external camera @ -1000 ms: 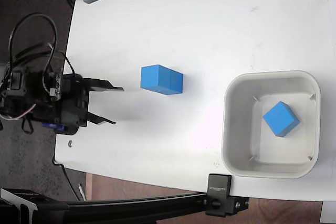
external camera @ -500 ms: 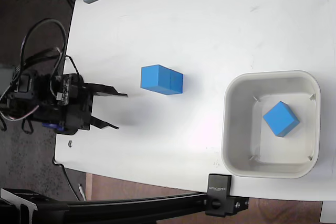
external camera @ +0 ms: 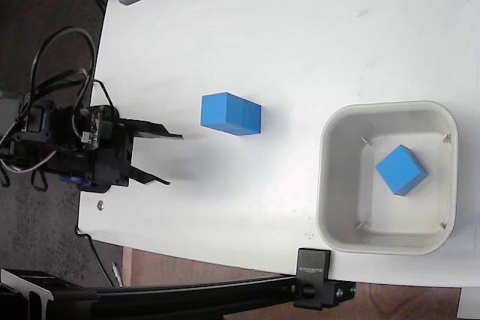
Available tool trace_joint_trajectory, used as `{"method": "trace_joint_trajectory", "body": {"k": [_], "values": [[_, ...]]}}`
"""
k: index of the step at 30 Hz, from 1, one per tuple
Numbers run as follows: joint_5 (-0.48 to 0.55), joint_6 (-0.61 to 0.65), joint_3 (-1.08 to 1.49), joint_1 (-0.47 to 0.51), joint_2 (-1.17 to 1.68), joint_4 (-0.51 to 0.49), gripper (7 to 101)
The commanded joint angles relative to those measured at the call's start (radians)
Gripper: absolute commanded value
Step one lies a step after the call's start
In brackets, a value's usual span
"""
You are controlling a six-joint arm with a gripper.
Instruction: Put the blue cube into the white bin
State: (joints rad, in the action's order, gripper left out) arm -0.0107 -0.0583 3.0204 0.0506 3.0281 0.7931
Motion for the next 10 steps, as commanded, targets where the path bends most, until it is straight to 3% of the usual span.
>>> {"method": "trace_joint_trajectory", "body": {"k": [1,10], "values": [[0.029,0.006,-0.026,0.000,0.025,-0.023,100.3],[0.041,0.009,-0.025,0.011,0.025,-0.023,100.3]]}}
